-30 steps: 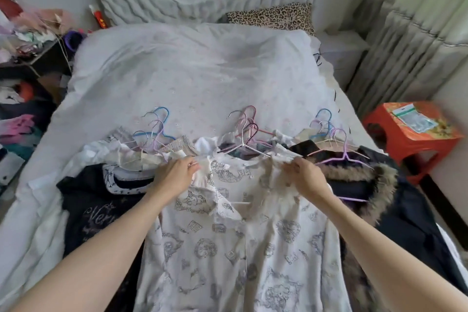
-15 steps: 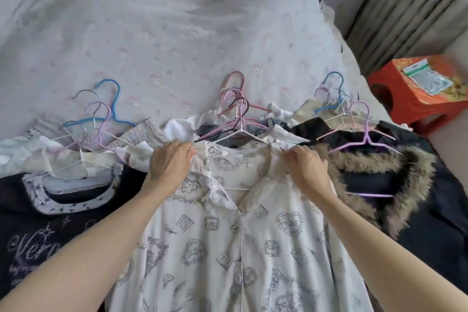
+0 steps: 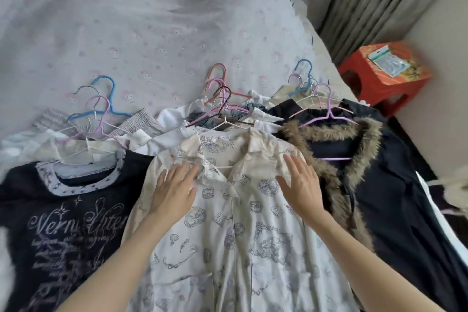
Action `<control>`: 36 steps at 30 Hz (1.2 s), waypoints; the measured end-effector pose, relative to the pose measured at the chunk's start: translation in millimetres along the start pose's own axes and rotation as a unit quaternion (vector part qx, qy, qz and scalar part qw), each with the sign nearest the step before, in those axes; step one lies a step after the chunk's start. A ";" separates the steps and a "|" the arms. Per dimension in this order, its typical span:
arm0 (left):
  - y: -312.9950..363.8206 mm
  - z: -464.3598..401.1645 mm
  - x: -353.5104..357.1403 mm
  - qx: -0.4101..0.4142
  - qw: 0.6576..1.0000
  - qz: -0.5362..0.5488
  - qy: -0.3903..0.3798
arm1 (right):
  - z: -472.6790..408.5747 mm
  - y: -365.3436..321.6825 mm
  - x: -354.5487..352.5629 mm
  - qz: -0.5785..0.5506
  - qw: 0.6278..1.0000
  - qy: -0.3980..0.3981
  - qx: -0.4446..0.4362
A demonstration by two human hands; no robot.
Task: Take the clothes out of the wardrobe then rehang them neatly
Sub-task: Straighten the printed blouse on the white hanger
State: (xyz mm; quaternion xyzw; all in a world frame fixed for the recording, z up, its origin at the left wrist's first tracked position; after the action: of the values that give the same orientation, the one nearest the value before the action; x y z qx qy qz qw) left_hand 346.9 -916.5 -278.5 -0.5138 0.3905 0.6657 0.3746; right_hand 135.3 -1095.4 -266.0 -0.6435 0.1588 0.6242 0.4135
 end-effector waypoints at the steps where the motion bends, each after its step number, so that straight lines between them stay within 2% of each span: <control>1: 12.1 17.9 3.8 0.009 1.000 0.011 -0.003 | 22.1 1.5 -3.8 -0.010 1.000 0.001 0.011; 4: 53.3 70.6 18.3 0.039 0.999 0.028 -0.013 | 91.1 5.4 -20.1 -0.028 0.998 0.022 0.051; 7: 89.2 107.6 19.5 0.048 0.996 0.058 -0.037 | 153.2 7.9 -30.1 0.000 0.998 0.024 0.061; 12: 139.2 146.3 1.3 0.099 0.990 0.092 -0.028 | 243.2 24.7 -36.5 0.036 0.991 0.022 0.127; 16: 176.9 183.4 8.5 0.176 0.978 0.100 -0.046 | 328.5 28.8 -34.5 0.007 0.975 0.066 0.214; 21: 241.6 231.1 25.2 0.311 0.948 0.026 -0.065 | 437.0 41.9 -30.4 -0.025 0.942 0.104 0.318; 26: 333.8 267.6 9.7 0.418 0.906 0.029 -0.067 | 546.5 63.6 -50.5 -0.049 0.888 0.179 0.421; 30: 420.0 310.7 3.1 0.492 0.864 0.059 -0.086 | 643.9 76.5 -61.2 -0.048 0.827 0.226 0.512; 32: 468.2 338.4 -4.8 0.536 0.838 0.068 -0.078 | 697.5 81.4 -66.7 -0.047 0.791 0.250 0.556; 36: 563.6 416.0 -16.5 0.639 0.764 0.065 -0.060 | 813.4 86.4 -76.8 -0.059 0.707 0.312 0.631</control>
State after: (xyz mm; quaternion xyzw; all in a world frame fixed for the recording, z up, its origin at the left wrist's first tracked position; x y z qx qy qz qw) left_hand -320.1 -775.2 -116.9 -0.0883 0.7349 0.3142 0.5945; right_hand -486.7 -577.7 -124.5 -0.3984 0.5976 0.1158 0.6861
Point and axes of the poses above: each hand's wrist, its own z-axis away from the middle knuckle, its own x-axis out of the palm, y = z × x, the point moved 9 cm from there along -z, towards the middle knuckle, and after that the axes turned 7 degrees about -y, right-handed, at the moved point
